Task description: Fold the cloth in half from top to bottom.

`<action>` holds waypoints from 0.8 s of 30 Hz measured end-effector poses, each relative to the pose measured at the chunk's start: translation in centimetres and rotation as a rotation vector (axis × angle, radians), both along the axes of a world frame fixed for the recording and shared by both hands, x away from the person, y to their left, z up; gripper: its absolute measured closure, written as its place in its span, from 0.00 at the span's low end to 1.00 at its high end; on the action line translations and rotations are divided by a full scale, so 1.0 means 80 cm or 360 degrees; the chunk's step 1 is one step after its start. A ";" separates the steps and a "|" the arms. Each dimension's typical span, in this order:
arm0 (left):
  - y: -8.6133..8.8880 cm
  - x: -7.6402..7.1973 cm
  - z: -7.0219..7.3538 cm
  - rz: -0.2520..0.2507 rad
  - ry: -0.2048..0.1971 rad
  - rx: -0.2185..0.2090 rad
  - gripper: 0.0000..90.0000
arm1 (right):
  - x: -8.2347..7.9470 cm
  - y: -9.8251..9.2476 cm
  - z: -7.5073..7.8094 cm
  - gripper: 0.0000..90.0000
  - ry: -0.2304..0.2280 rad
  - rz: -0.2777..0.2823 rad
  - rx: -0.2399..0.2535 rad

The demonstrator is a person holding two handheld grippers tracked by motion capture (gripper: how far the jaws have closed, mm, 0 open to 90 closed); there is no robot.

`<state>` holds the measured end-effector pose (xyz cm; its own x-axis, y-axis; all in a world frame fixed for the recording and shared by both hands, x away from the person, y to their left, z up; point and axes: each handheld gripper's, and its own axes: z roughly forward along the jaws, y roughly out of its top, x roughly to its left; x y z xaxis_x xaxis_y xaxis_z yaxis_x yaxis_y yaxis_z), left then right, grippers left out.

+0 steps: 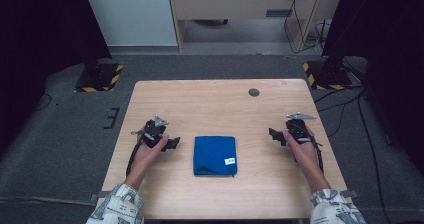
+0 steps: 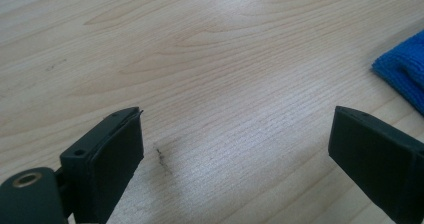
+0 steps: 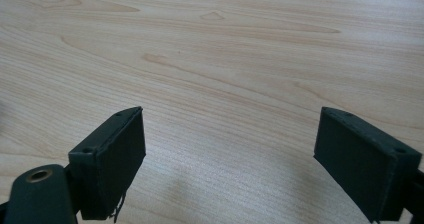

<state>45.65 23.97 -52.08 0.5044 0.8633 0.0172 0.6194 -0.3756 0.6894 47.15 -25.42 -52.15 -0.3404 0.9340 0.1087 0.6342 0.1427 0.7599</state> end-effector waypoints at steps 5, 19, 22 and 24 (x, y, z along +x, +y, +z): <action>0.003 0.002 -0.009 0.0030 0.0026 -0.0076 0.05 | 0.003 0.004 -0.004 0.13 0.0037 -0.0030 -0.0018; 0.000 -0.006 -0.021 0.0012 -0.0012 -0.0029 0.01 | -0.005 0.021 -0.023 0.07 0.0050 -0.0015 -0.0202; -0.001 -0.006 -0.021 0.0018 -0.0014 -0.0031 0.01 | -0.013 0.020 -0.023 0.07 0.0047 0.0003 -0.0201; -0.001 -0.006 -0.021 0.0019 -0.0013 -0.0030 0.01 | -0.018 0.020 -0.023 0.07 0.0051 0.0010 -0.0200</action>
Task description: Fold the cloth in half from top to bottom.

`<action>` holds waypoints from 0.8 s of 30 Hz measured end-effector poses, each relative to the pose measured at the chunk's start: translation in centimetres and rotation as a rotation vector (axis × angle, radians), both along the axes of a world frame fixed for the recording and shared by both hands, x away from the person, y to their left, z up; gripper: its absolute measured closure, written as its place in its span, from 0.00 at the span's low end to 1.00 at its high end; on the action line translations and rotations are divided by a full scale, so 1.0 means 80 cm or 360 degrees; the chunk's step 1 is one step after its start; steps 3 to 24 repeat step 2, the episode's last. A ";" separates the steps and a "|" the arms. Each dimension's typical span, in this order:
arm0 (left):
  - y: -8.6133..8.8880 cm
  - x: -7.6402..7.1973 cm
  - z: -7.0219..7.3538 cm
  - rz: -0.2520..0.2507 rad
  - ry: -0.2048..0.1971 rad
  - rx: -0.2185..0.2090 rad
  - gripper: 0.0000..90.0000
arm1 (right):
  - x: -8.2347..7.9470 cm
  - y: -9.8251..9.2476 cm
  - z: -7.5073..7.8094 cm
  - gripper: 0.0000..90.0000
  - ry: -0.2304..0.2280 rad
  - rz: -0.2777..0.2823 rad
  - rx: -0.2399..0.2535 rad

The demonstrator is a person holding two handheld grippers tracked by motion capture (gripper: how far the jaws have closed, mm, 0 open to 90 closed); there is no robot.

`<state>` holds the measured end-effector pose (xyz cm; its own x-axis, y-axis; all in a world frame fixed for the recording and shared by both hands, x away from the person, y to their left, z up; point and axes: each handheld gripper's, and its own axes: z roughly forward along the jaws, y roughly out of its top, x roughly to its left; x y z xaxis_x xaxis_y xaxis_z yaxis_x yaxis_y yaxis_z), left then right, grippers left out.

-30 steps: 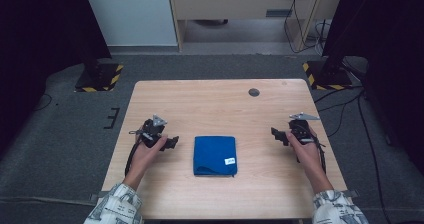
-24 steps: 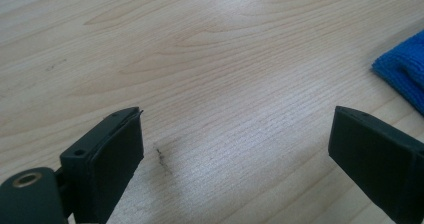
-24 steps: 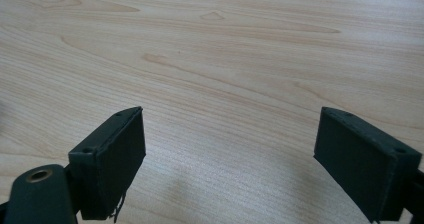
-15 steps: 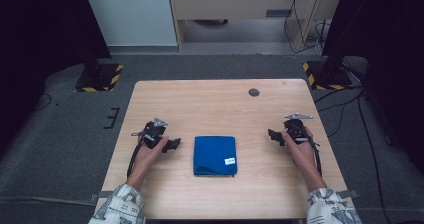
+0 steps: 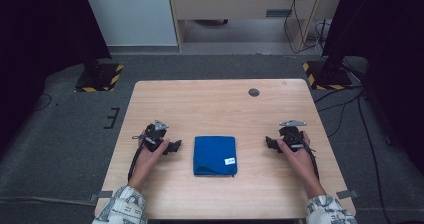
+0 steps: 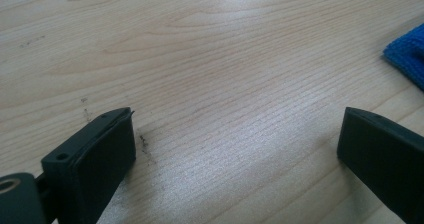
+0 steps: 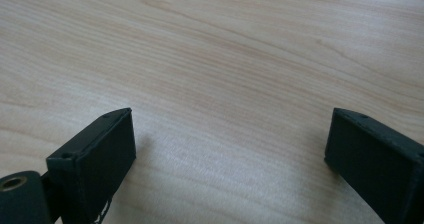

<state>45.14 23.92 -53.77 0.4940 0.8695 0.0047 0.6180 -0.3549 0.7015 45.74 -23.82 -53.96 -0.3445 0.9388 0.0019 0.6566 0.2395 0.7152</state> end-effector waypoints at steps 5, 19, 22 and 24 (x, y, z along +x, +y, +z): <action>0.000 0.000 0.000 0.0000 0.0000 0.0000 0.01 | -0.004 -0.001 0.000 0.07 -0.0004 0.0012 0.0000; 0.000 0.000 0.000 0.0000 0.0000 0.0000 0.01 | -0.004 -0.001 0.000 0.07 -0.0004 0.0012 0.0000; 0.000 0.000 0.000 0.0000 0.0000 0.0000 0.01 | -0.004 -0.001 0.000 0.07 -0.0004 0.0012 0.0000; 0.000 0.000 0.000 0.0000 0.0000 0.0000 0.01 | -0.004 -0.001 0.000 0.07 -0.0004 0.0012 0.0000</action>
